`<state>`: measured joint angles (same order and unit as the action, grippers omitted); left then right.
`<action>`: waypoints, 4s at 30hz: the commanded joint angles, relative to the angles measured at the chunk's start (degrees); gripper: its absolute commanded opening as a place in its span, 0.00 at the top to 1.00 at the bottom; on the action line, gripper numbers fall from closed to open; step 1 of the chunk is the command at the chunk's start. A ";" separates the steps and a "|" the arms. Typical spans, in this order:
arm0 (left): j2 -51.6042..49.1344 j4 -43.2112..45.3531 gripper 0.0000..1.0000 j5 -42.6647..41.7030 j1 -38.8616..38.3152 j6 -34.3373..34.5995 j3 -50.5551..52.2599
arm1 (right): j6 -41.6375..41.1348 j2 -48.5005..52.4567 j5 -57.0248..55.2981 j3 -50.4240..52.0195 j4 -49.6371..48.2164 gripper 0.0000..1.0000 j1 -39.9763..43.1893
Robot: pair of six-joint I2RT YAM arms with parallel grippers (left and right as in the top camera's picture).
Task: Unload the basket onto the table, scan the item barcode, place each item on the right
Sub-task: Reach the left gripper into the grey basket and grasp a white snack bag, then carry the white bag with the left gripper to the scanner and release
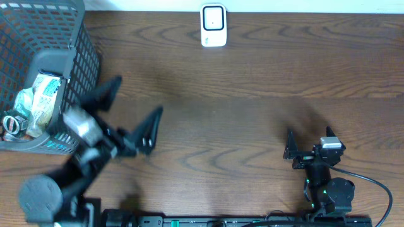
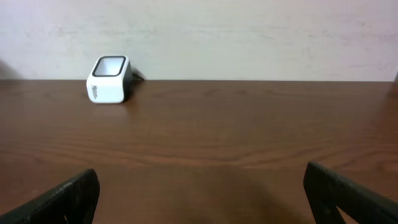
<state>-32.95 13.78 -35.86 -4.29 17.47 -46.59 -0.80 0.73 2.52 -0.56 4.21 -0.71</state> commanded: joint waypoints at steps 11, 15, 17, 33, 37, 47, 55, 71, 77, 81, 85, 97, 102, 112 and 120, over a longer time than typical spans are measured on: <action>-50.27 -54.18 0.02 2.75 15.91 -17.84 -82.09 | 0.02 -0.31 -0.66 0.22 0.07 0.01 0.79; -54.95 -57.75 0.02 7.26 24.57 -18.38 -85.66 | 0.02 -0.31 -0.66 0.20 0.04 0.01 0.79; -56.41 -61.31 0.02 10.69 28.87 -20.02 -85.66 | 0.02 -0.31 -0.66 0.22 0.07 0.01 0.79; -76.37 -89.31 0.02 28.72 39.45 -29.49 -84.76 | 0.02 -0.31 -0.66 0.22 0.07 0.01 0.79; -81.92 -93.18 0.02 32.70 38.88 -32.76 -84.74 | 0.02 -0.31 -0.66 0.22 0.07 0.01 0.79; -91.60 -94.71 0.02 45.59 30.69 -32.41 -81.13 | 0.02 -0.31 -0.66 0.20 0.07 0.01 0.79; -92.35 -88.06 0.02 50.51 30.77 -33.57 -71.30 | 0.02 -0.31 -0.66 0.22 0.07 0.01 0.79; -92.45 -65.92 0.02 44.02 31.87 -47.23 -54.84 | 0.02 -0.31 -0.66 0.22 0.07 0.01 0.79; -93.00 -60.22 0.21 44.02 32.15 -50.42 -52.19 | 0.02 -0.31 -0.66 0.20 0.07 0.01 0.79; -93.53 -58.64 0.49 44.04 32.24 -50.40 -51.74 | 0.02 -0.31 -0.66 0.22 0.07 0.01 0.79; -93.02 -58.40 0.89 43.98 32.24 -45.55 -52.33 | 0.02 -0.31 -0.66 0.22 0.07 0.01 0.79; -75.93 -51.17 0.93 18.40 32.20 -27.54 -54.38 | 0.02 -0.31 -0.66 0.22 0.07 0.01 0.79; -65.35 -44.89 0.93 18.32 32.20 -16.57 -54.38 | 0.02 -0.31 -0.66 0.22 0.07 0.01 0.79; -46.18 -38.29 0.93 18.25 31.93 -1.53 -54.38 | 0.02 -0.31 -0.66 0.22 0.07 0.01 0.79; -39.12 -38.58 0.93 1.05 22.77 12.22 -54.38 | 0.02 -0.31 -0.66 0.22 0.07 0.01 0.79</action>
<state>-73.58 -25.26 -23.44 23.59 23.49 -100.01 -0.80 0.71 2.11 -0.56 4.19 -0.71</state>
